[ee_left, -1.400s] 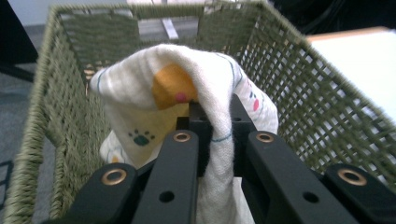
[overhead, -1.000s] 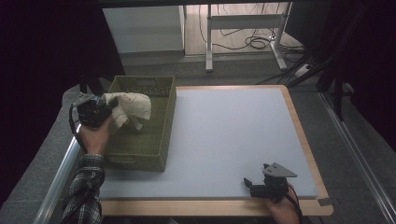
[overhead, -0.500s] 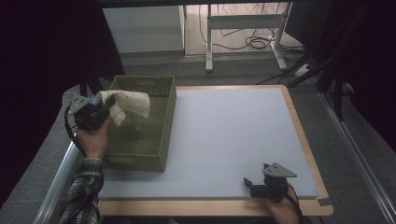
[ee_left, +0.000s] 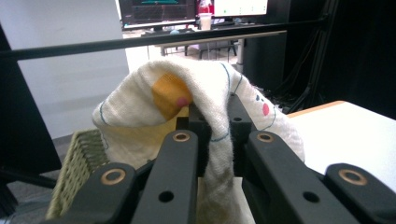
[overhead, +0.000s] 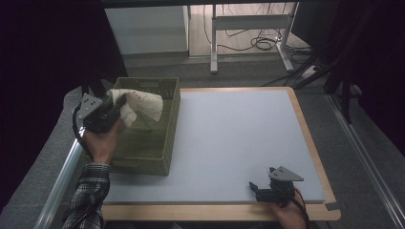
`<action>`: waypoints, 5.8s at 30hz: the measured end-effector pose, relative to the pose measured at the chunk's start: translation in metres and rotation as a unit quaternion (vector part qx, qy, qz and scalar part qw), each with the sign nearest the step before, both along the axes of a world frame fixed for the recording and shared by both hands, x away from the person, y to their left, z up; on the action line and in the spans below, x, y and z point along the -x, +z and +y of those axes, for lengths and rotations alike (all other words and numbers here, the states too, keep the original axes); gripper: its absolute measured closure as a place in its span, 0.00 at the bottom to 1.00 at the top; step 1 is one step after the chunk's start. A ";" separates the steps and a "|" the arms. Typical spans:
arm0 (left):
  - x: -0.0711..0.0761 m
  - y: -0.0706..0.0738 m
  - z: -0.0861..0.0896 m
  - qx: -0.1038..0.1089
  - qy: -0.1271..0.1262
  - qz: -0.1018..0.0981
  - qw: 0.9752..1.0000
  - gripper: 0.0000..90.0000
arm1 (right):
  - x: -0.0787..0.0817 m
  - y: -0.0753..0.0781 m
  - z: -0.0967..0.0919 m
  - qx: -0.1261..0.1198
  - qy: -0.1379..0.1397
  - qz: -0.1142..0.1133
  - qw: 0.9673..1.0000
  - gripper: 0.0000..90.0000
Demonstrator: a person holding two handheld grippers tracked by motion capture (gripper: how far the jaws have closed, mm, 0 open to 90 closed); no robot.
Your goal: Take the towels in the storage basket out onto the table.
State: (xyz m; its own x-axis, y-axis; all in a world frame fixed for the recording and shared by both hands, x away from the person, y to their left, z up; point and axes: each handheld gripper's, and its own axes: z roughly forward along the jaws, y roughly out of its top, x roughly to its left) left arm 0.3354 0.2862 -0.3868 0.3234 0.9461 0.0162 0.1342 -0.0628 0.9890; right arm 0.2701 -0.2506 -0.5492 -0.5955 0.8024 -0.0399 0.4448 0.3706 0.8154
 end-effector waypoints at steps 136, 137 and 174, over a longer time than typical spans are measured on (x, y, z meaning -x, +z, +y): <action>-0.044 -0.133 -0.264 -0.044 -0.248 0.233 0.939 0.67 | 0.000 0.000 -0.001 0.000 0.002 0.000 1.000 0.04; -0.043 -0.132 -0.263 -0.042 -0.246 0.233 0.940 0.61 | 0.000 0.000 -0.001 0.000 0.002 0.000 1.000 0.04; 0.023 -0.147 -0.215 -0.092 -0.202 0.228 0.948 0.52 | -0.030 0.032 0.013 0.005 0.048 0.044 0.998 0.51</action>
State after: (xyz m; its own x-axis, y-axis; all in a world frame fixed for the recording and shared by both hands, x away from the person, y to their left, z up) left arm 0.3129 0.0716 -0.5334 0.6714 0.7386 -0.0602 0.4735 -0.3651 0.8016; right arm 0.3002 -0.2379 -0.5173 -0.6709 0.7415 0.0086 0.4769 0.4225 0.7708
